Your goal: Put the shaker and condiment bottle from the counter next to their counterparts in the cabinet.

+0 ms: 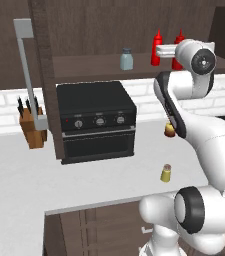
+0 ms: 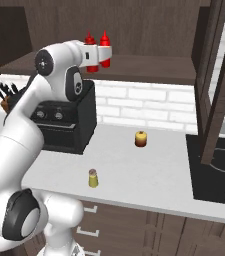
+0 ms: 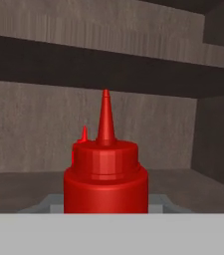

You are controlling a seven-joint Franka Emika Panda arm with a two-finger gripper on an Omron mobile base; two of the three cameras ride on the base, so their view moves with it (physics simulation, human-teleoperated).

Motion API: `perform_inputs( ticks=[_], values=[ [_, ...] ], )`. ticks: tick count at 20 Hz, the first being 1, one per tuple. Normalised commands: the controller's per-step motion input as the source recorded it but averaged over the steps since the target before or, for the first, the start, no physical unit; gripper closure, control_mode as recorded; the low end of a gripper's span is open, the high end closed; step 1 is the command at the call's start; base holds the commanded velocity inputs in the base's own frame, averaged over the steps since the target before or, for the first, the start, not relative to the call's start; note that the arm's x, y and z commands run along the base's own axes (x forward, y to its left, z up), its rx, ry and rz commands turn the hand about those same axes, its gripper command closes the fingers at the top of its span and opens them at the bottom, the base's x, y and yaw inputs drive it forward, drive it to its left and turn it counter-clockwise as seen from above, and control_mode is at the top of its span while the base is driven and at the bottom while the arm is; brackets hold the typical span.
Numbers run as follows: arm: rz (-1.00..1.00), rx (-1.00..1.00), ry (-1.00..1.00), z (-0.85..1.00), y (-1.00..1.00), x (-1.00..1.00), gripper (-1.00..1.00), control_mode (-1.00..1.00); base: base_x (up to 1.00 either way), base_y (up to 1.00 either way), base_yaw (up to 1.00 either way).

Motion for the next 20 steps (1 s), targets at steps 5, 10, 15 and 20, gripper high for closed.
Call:
perform_inputs(
  ticks=[5, 10, 15, 20],
  values=[
    [0.00, 0.00, 0.00, 0.00, -0.20, 0.12, 1.00, -1.00, 0.00, 0.00, 0.00],
    [0.01, 0.00, -0.01, 0.00, -0.05, 0.05, 1.00, -1.00, 0.00, 0.00, 0.00],
    [0.01, 0.00, 0.00, -0.08, 0.00, 0.08, 1.00, -1.00, 0.00, 0.00, 0.00],
    [0.00, 0.00, 0.00, -0.18, 0.00, 0.10, 1.00, -1.00, 0.00, 0.00, 0.00]
  ],
)
